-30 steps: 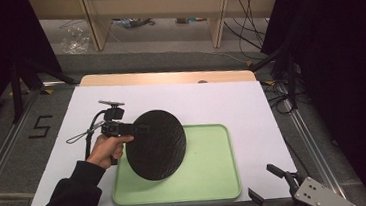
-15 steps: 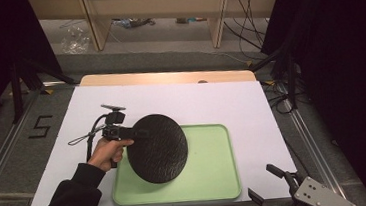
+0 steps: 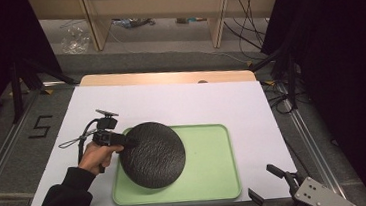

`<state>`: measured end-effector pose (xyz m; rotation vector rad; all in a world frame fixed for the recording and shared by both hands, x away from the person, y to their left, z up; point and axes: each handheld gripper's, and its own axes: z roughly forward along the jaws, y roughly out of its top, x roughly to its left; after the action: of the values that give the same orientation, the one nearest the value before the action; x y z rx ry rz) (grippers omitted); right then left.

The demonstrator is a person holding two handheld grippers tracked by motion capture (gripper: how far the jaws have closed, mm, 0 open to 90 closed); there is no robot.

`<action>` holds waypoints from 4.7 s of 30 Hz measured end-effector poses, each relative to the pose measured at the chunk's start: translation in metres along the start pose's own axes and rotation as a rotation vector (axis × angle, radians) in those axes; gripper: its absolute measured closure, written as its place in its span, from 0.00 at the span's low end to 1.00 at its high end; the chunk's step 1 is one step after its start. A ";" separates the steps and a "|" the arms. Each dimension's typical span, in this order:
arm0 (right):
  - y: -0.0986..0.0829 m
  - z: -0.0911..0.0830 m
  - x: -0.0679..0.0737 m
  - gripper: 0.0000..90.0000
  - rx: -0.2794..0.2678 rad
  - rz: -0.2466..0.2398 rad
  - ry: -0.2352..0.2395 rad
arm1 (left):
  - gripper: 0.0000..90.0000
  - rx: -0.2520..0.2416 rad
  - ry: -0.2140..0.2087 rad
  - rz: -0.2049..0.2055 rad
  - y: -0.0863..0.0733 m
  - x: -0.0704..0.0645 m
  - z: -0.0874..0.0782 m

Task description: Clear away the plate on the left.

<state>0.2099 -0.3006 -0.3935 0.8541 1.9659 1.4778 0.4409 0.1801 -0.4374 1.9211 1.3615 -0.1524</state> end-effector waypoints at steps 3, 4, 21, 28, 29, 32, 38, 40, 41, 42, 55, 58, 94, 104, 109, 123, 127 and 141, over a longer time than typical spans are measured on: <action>0.000 0.000 0.000 0.18 0.010 -0.004 -0.003 | 0.80 0.001 0.003 0.004 0.000 -0.001 0.000; 0.000 0.000 0.000 0.18 0.011 -0.013 -0.005 | 0.80 0.000 0.005 0.006 -0.001 -0.001 -0.001; 0.000 0.000 0.000 0.18 0.014 -0.013 -0.009 | 0.79 0.046 -0.064 0.023 -0.014 -0.029 0.020; 0.000 0.000 0.000 0.18 0.022 -0.004 -0.004 | 0.78 0.093 -0.088 0.061 -0.018 -0.036 0.029; 0.000 -0.001 0.001 0.18 0.029 0.008 -0.001 | 0.77 0.096 -0.092 0.065 -0.019 -0.039 0.031; 0.000 0.000 0.000 0.18 0.018 -0.010 -0.004 | 0.77 0.107 -0.100 0.075 -0.021 -0.043 0.034; 0.000 0.000 0.000 0.19 0.021 -0.012 -0.002 | 0.73 0.129 -0.091 0.072 -0.025 -0.047 0.038; 0.000 0.000 0.000 0.18 0.023 -0.011 -0.003 | 0.70 0.161 -0.068 0.112 -0.026 -0.047 0.037; 0.000 0.000 0.000 0.19 0.022 -0.012 -0.002 | 0.69 0.159 -0.058 0.107 -0.027 -0.049 0.037; 0.000 0.000 0.000 0.19 0.022 -0.011 -0.002 | 0.68 0.171 -0.051 0.113 -0.027 -0.049 0.036; 0.000 0.001 0.001 0.19 0.021 -0.019 -0.002 | 0.69 0.235 0.180 0.212 -0.039 -0.048 0.027; 0.000 0.002 0.002 0.19 0.032 -0.009 0.009 | 0.67 0.252 0.176 0.225 -0.042 -0.050 0.029; -0.001 0.001 0.003 0.19 0.044 -0.002 0.005 | 0.40 0.067 0.106 0.200 -0.051 -0.042 -0.015; 0.000 0.002 0.002 0.19 0.042 -0.002 0.003 | 0.34 -0.079 0.156 0.236 -0.058 -0.042 -0.035; -0.001 0.001 0.002 0.19 0.044 -0.001 0.002 | 0.33 -0.120 0.162 0.247 -0.061 -0.044 -0.040; -0.001 0.002 0.002 0.19 0.045 -0.002 -0.002 | 0.30 -0.201 0.117 0.298 -0.075 -0.050 -0.053; -0.001 0.002 0.002 0.19 0.045 -0.002 -0.004 | 0.29 -0.218 0.102 0.314 -0.080 -0.053 -0.058; 0.000 0.002 0.002 0.19 0.044 -0.003 -0.001 | 0.28 -0.280 0.102 0.343 -0.096 -0.066 -0.067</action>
<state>0.2094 -0.2977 -0.3944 0.8704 2.0051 1.4368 0.3108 0.1859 -0.4066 1.9064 1.0323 0.2927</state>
